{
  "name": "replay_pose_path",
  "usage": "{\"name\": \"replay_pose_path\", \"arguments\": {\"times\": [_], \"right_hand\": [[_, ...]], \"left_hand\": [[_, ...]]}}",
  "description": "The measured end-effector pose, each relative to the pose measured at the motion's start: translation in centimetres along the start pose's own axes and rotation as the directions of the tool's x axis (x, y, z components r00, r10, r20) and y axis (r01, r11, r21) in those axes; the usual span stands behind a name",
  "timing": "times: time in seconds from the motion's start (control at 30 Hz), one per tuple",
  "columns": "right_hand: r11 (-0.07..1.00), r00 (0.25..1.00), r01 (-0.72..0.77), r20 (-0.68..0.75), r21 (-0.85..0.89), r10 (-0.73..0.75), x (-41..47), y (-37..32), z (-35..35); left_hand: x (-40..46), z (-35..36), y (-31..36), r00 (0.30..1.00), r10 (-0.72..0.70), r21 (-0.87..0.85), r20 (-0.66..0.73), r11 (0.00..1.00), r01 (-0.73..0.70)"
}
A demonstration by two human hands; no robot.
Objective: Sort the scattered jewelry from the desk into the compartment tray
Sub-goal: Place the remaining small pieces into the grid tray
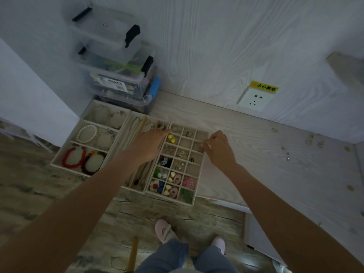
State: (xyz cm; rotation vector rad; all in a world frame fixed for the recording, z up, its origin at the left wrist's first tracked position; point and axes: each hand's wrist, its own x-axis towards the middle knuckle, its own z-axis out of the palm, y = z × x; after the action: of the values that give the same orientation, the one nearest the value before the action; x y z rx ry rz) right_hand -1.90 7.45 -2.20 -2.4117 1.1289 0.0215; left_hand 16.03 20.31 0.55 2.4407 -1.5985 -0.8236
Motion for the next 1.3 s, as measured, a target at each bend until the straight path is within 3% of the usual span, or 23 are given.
{"name": "replay_pose_path", "arguments": {"times": [0.13,0.37,0.63,1.0,1.2,1.3], "right_hand": [[0.999,0.999,0.034,-0.016,0.037,-0.033,-0.1,0.1,-0.9],[0.942,0.975,0.210,0.127,-0.263,-0.182,-0.4,-0.9,-0.8],[0.924,0.972,0.219,0.148,-0.314,-0.180,-0.2,-0.9,-1.5],[0.956,0.981,0.176,0.118,-0.234,-0.152,-0.6,-0.9,-1.2],[0.990,0.989,0.137,-0.045,-0.044,-0.139,-1.7,0.1,-1.5],[0.998,0.993,0.065,-0.098,0.027,-0.062,-3.3,1.9,-2.4]], "left_hand": [[0.1,0.0,0.1,1.000,0.001,-0.004,0.003,1.000,-0.001],[0.2,0.1,0.4,1.000,-0.018,-0.028,-0.009,0.999,0.018],[0.1,0.1,0.4,1.000,-0.007,0.004,-0.012,1.000,0.007],[-0.7,0.6,0.9,0.998,0.012,0.077,-0.056,0.997,-0.007],[-0.8,1.3,3.0,0.980,0.039,0.125,-0.195,0.992,-0.014],[0.0,1.8,6.0,0.966,0.103,0.108,-0.235,0.991,-0.080]]}}
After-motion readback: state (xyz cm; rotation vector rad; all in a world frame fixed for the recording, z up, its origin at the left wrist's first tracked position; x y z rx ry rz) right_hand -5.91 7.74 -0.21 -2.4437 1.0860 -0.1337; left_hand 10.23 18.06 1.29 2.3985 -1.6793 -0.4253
